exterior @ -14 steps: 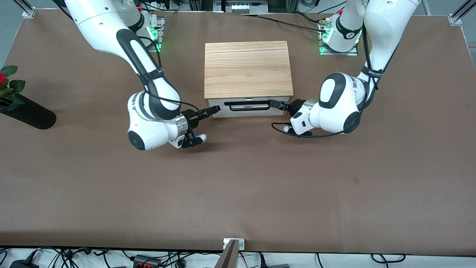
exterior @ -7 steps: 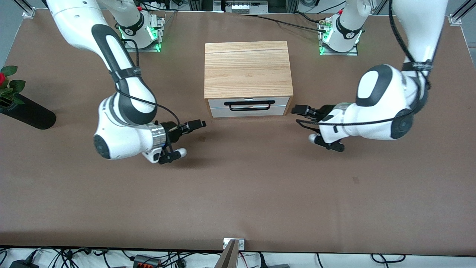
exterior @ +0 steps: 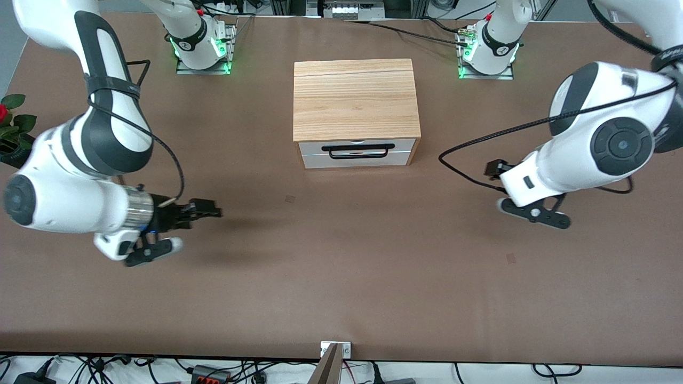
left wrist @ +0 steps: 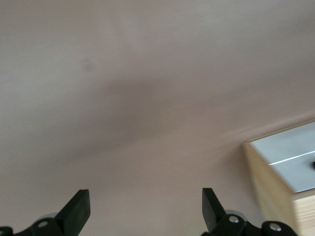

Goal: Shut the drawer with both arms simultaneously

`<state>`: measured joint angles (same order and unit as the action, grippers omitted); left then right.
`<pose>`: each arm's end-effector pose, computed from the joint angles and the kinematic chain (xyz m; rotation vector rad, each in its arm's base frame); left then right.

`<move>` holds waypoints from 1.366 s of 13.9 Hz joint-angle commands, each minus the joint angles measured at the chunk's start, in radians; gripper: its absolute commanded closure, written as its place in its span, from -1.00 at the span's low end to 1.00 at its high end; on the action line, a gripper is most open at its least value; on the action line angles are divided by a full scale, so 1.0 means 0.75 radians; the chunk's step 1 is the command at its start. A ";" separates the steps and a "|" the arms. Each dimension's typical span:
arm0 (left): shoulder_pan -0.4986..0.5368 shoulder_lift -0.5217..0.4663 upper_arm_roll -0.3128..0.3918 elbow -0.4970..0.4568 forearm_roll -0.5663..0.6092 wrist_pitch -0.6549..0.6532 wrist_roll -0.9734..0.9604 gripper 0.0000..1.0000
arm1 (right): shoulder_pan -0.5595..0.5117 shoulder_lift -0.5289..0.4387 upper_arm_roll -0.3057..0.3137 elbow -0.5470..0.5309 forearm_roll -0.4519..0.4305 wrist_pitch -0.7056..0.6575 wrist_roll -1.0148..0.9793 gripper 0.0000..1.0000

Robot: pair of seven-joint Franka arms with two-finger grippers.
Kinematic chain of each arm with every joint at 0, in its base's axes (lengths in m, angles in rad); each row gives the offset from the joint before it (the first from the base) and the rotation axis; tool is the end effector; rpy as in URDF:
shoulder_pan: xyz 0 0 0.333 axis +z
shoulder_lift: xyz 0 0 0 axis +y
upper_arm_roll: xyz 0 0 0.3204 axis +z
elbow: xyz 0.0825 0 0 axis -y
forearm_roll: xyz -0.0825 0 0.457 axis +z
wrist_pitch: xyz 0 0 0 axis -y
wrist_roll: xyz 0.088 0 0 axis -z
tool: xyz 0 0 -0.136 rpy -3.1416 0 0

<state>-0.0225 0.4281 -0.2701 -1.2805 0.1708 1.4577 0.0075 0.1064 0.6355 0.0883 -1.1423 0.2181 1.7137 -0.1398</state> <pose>0.7065 -0.1541 0.4641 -2.9993 0.4393 0.3441 0.7837 0.1643 0.3930 -2.8457 -0.4024 0.0984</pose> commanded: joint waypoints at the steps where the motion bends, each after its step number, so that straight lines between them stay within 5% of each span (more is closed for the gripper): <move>1: -0.015 -0.069 0.069 0.069 0.044 -0.074 -0.006 -1.00 | -0.007 -0.033 -0.005 0.046 -0.184 -0.035 0.011 -1.00; 5: -0.025 -0.249 0.276 -0.086 -0.149 -0.023 0.012 -1.00 | -0.036 -0.182 -0.136 0.044 -0.227 -0.217 -0.004 -1.00; 10: -0.044 -0.579 0.299 -0.587 -0.158 0.302 0.008 -1.00 | -0.050 -0.289 -0.201 0.034 -0.315 -0.260 0.008 -1.00; 13: -0.046 -0.608 0.301 -0.610 -0.162 0.384 0.010 -1.00 | -0.060 -0.360 -0.212 0.018 -0.373 -0.470 0.000 -1.00; 19: -0.031 -0.614 0.291 -0.620 -0.166 0.372 0.012 -1.00 | -0.027 -0.538 -0.204 -0.296 -0.366 -0.326 0.019 -1.00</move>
<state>-0.0465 -0.0059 -0.0555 -1.7260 0.0593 1.7438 0.0106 0.0832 0.3298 -0.0696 -1.2161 -0.0485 1.4049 -0.1365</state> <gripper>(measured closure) 0.000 0.000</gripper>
